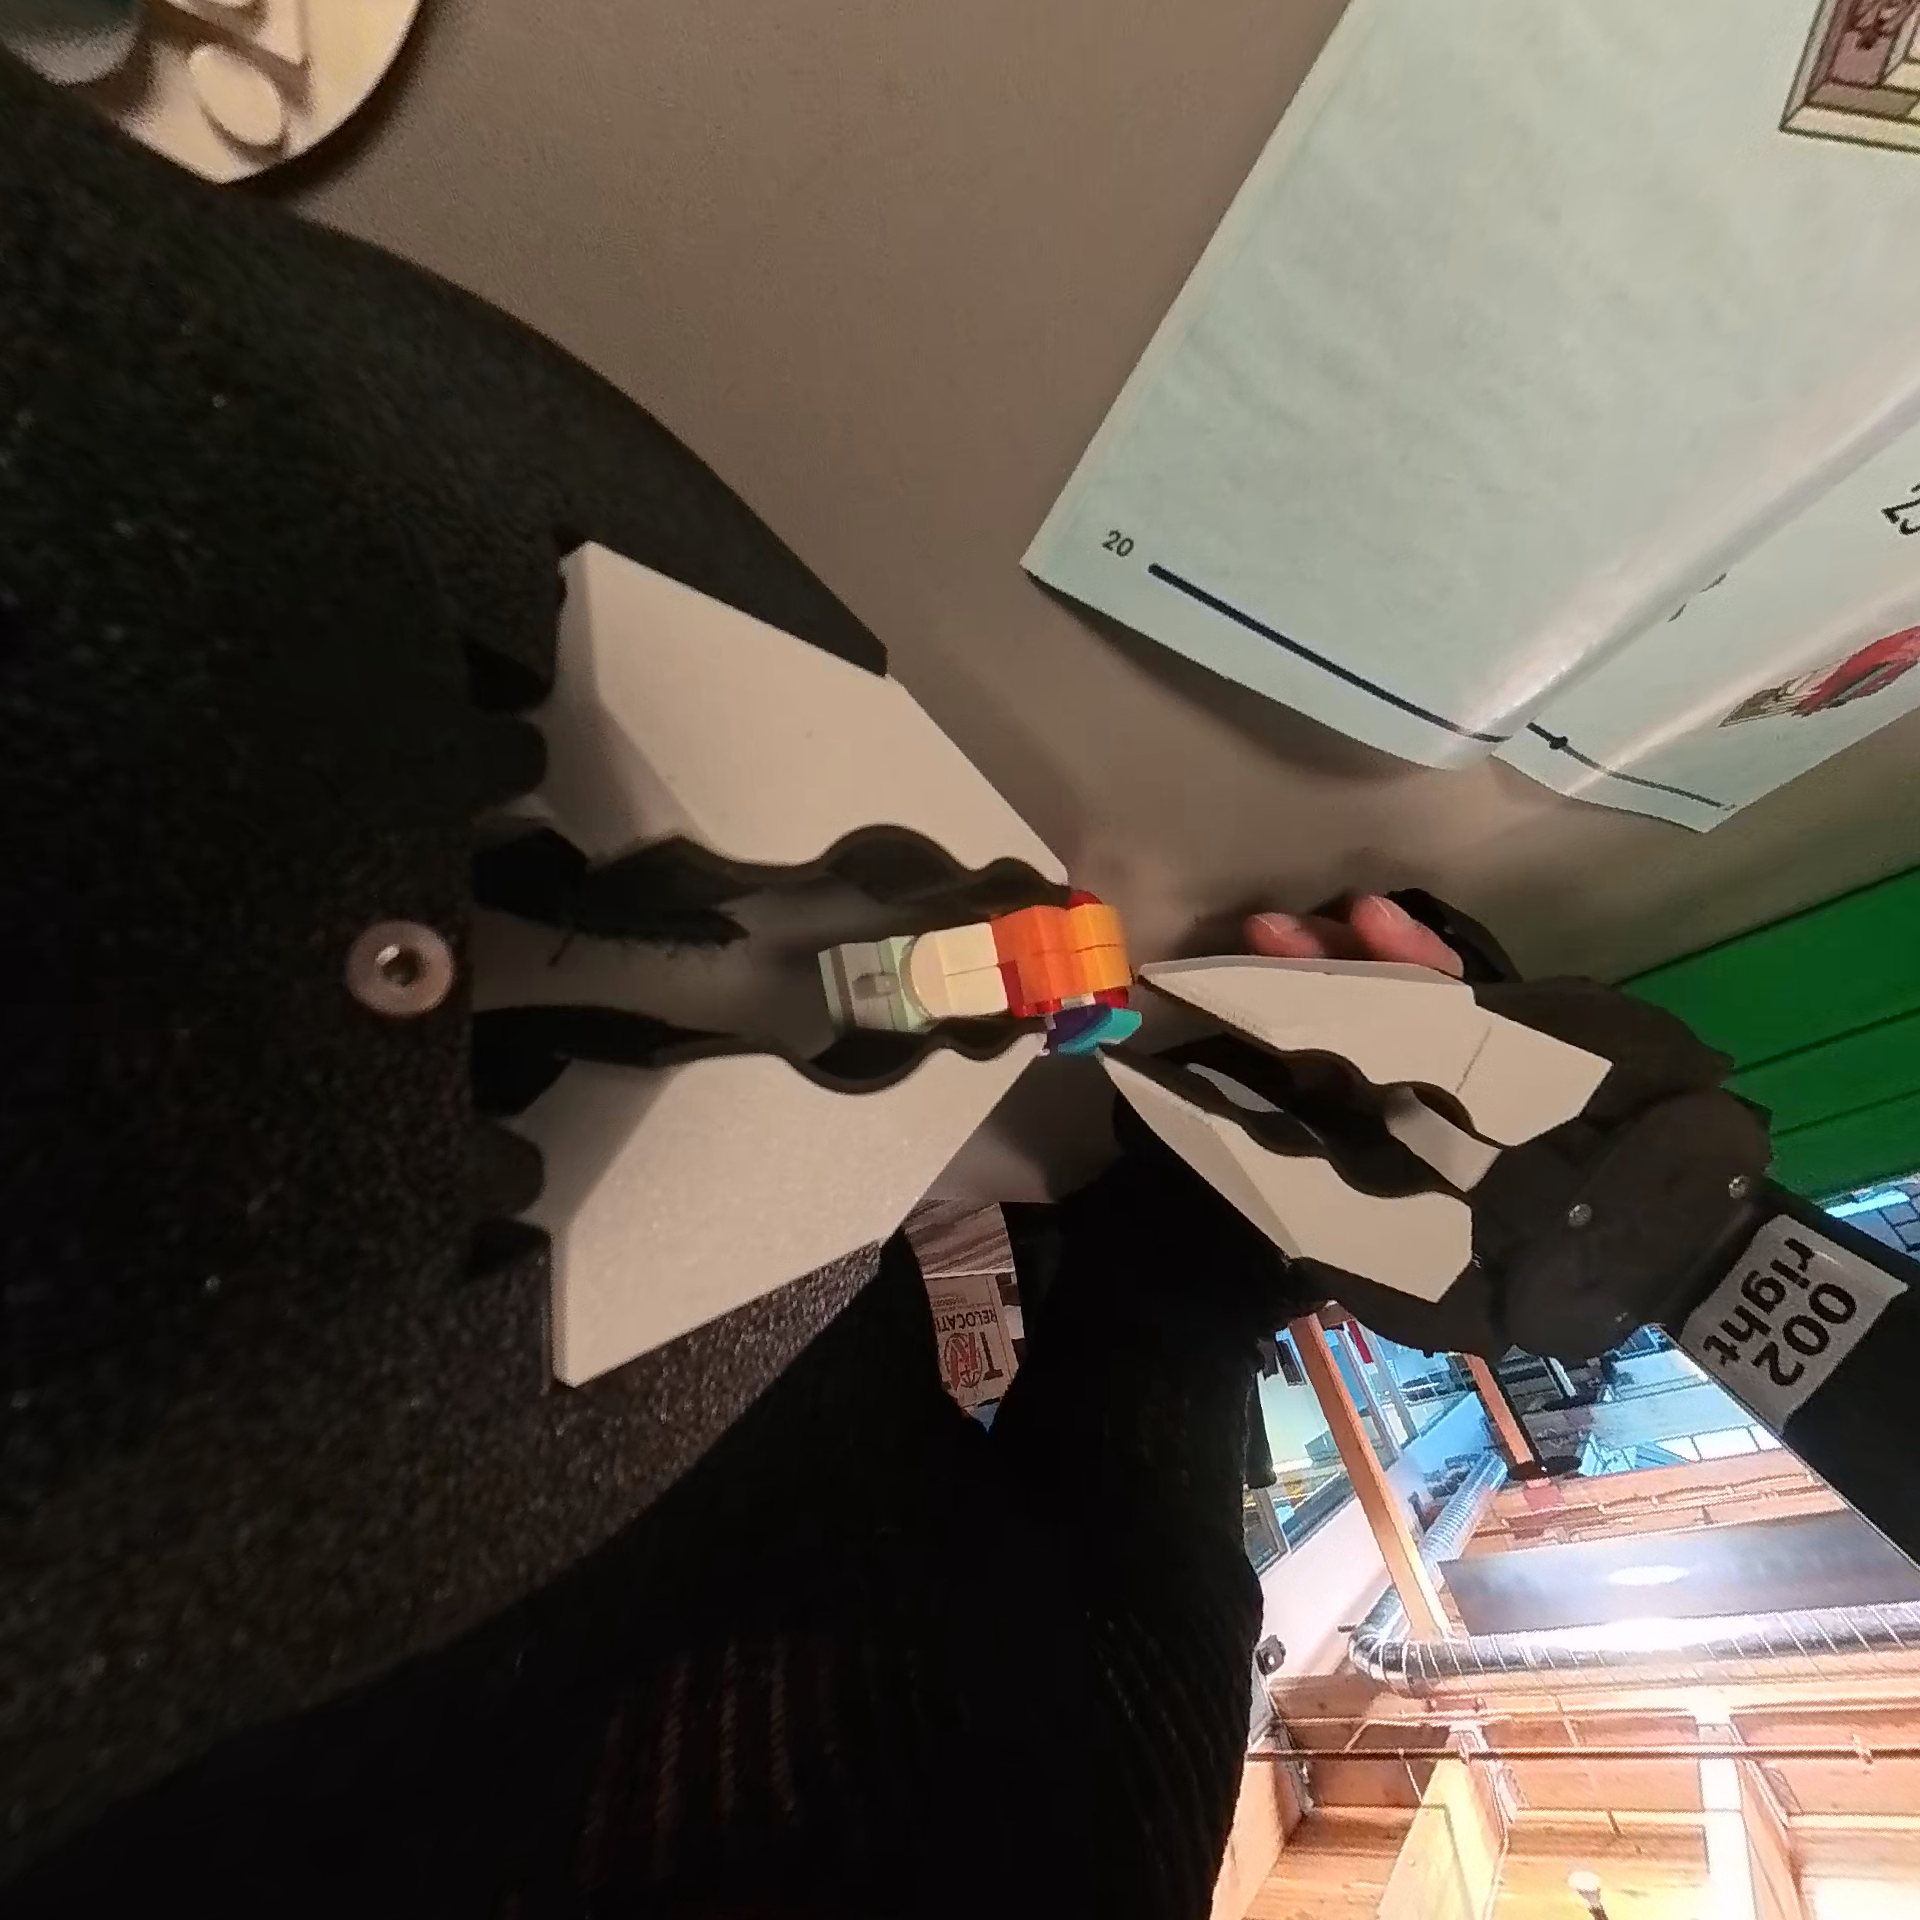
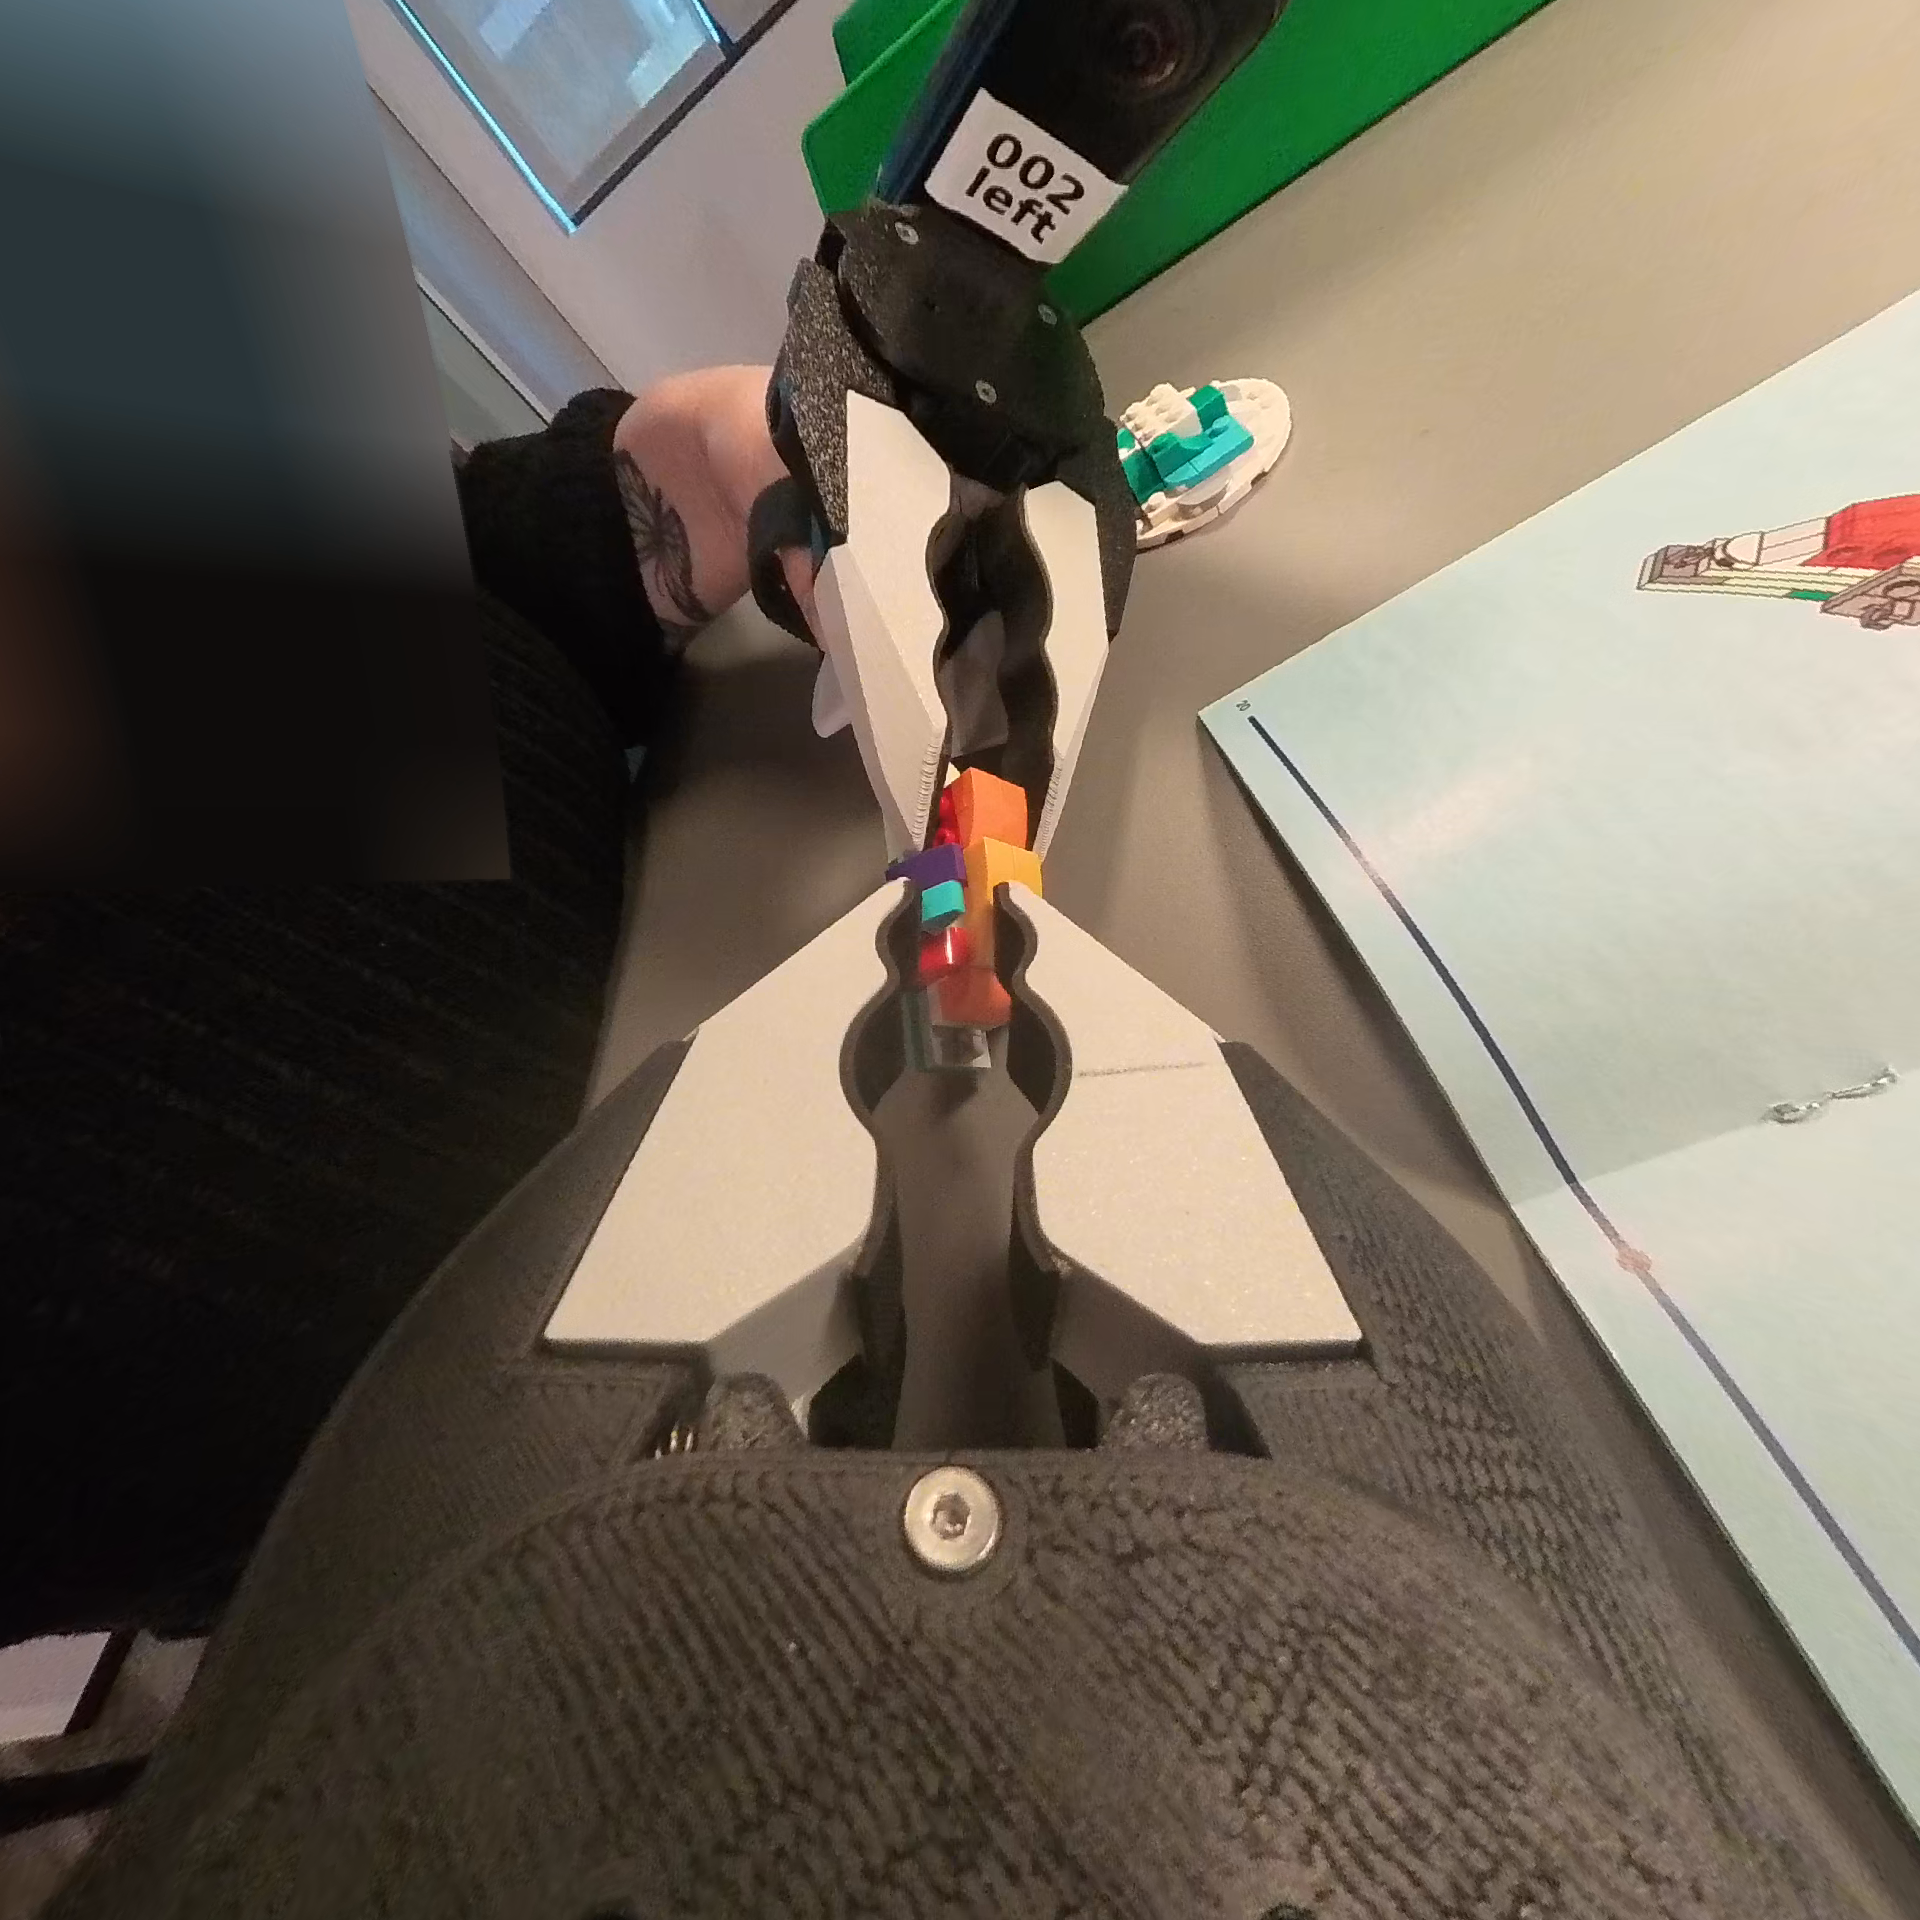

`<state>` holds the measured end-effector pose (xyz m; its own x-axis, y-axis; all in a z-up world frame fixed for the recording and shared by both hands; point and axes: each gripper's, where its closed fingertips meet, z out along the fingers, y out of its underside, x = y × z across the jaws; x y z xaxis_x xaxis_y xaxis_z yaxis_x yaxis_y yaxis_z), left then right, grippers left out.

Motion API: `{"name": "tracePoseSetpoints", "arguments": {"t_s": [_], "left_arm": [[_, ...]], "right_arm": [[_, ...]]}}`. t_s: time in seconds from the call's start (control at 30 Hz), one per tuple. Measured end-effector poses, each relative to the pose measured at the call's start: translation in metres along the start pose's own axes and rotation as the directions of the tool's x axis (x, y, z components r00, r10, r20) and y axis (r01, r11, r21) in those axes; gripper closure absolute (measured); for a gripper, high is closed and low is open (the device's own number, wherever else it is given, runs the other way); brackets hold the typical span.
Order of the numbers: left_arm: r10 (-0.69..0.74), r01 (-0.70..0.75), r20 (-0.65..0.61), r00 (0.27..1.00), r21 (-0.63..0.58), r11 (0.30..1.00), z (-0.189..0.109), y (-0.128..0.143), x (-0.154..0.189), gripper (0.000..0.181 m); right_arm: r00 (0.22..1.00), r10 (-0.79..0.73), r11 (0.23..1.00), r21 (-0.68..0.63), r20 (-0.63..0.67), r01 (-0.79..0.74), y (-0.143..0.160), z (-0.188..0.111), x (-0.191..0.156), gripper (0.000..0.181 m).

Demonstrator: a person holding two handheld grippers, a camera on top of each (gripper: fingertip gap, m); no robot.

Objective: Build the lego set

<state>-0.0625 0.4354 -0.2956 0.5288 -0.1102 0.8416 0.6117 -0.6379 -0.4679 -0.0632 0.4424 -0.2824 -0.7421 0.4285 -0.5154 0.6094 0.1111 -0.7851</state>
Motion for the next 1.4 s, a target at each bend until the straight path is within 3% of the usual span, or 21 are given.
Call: {"name": "tracePoseSetpoints", "arguments": {"t_s": [0.43,0.6,0.77,1.4], "left_arm": [[-0.001,0.001,-0.003,1.0,-0.002,1.0,0.0,0.0,0.0,0.163],[0.0,0.0,-0.005,1.0,-0.005,1.0,0.0,0.0,0.0,0.163],[0.002,-0.002,-0.006,1.0,-0.007,1.0,0.0,0.001,0.001,0.164],[0.005,-0.005,-0.009,1.0,-0.012,1.0,0.0,0.001,0.001,0.164]], "right_arm": [[1.0,-0.011,0.999,0.037,0.022,0.01,-0.005,-0.004,-0.003,0.167],[0.983,-0.177,0.98,0.102,0.049,0.171,-0.014,-0.017,-0.013,0.155],[0.934,-0.353,0.935,-0.005,0.05,0.354,-0.004,-0.014,-0.012,0.154],[0.941,-0.336,0.932,-0.125,0.047,0.339,0.01,-0.001,-0.005,0.166]]}}
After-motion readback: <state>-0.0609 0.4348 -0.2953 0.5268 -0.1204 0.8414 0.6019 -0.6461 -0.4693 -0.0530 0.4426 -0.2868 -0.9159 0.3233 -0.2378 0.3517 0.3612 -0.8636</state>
